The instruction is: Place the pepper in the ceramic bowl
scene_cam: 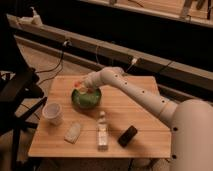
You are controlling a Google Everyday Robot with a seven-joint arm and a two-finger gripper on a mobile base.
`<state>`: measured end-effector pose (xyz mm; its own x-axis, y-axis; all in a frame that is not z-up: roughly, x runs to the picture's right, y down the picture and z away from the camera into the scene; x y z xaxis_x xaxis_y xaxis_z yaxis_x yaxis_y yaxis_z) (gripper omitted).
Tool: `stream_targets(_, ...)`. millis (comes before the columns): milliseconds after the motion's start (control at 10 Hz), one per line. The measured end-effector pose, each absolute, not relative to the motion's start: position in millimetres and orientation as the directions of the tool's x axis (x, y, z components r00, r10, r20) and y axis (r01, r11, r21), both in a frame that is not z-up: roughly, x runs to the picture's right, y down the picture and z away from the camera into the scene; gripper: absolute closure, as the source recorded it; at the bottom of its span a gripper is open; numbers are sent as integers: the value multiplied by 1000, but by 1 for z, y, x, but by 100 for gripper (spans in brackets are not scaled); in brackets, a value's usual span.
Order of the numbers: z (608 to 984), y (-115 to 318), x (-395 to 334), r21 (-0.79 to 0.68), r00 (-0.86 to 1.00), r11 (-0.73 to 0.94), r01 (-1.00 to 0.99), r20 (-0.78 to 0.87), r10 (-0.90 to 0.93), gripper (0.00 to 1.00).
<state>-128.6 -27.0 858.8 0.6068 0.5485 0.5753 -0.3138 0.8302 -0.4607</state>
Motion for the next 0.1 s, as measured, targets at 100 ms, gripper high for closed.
stream_targets(100,859,-25,-129,-463,623,833,-305,565,542,48)
